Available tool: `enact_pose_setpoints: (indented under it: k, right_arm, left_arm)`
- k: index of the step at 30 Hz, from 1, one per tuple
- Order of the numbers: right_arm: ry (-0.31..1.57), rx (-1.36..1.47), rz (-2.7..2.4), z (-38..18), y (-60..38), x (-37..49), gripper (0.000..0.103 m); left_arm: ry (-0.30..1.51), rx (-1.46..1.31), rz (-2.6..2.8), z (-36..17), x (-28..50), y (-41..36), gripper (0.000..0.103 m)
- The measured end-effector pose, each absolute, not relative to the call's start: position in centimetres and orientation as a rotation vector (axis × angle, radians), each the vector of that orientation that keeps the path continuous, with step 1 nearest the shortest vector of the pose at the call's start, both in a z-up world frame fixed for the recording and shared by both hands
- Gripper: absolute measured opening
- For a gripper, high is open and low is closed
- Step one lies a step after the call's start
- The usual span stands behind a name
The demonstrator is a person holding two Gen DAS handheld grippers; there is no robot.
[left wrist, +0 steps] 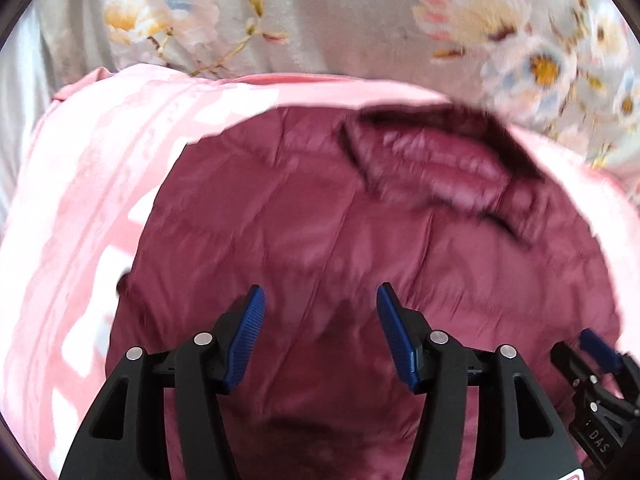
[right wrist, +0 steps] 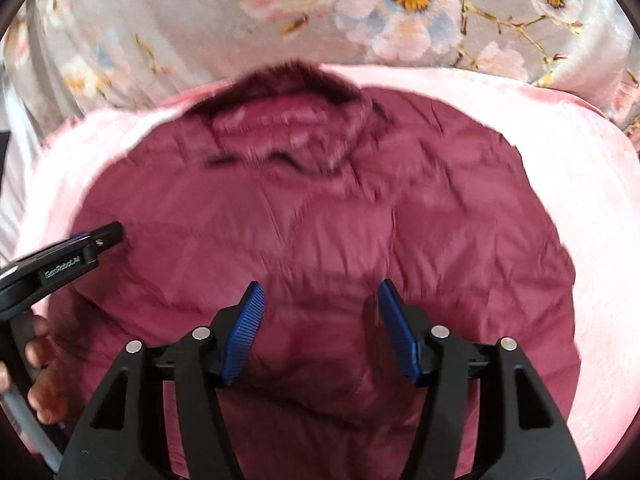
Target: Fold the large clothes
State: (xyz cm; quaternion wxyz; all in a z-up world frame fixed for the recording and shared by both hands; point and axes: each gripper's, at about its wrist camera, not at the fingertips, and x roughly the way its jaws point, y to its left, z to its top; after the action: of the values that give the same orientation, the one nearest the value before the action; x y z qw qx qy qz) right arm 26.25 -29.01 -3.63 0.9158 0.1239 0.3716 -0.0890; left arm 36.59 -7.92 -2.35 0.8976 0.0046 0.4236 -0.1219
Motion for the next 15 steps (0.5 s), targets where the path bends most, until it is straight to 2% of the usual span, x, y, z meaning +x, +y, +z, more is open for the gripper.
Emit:
enact_pose_setpoints:
  k: [4,8,11,12,13,15]
  right_arm:
    - [0.722,0.426,-0.138,-2.2,-32.4,29.6,0.057]
    - [0.730,0.567,-0.155,-3.4,-35.3,33.0,0.054]
    - [0.773,0.646,-0.155,-5.9,-36.5,35.1,0.036]
    - [0.785,0.637,-0.155,-6.4,-36.4,35.4,0.025]
    - [0.801,0.605,-0.155,-6.9,-36.0,35.8,0.019]
    - [0.810,0.524,-0.162,-7.3,-35.1,36.0,0.016]
  left_arm:
    - [0.886,-0.061,-0.261,-0.3,40.6,-9.0,0.062]
    - [0.978,-0.141,-0.272,-1.6,44.9,-10.6,0.062]
    - [1.025,-0.154,-0.241,-3.7,46.7,-11.5,0.059]
    - [1.034,-0.135,-0.225,-4.4,47.0,-11.9,0.058]
    - [1.031,-0.107,-0.212,-4.9,47.1,-12.2,0.054]
    - [0.997,-0.024,-0.200,-5.4,46.7,-13.1,0.053]
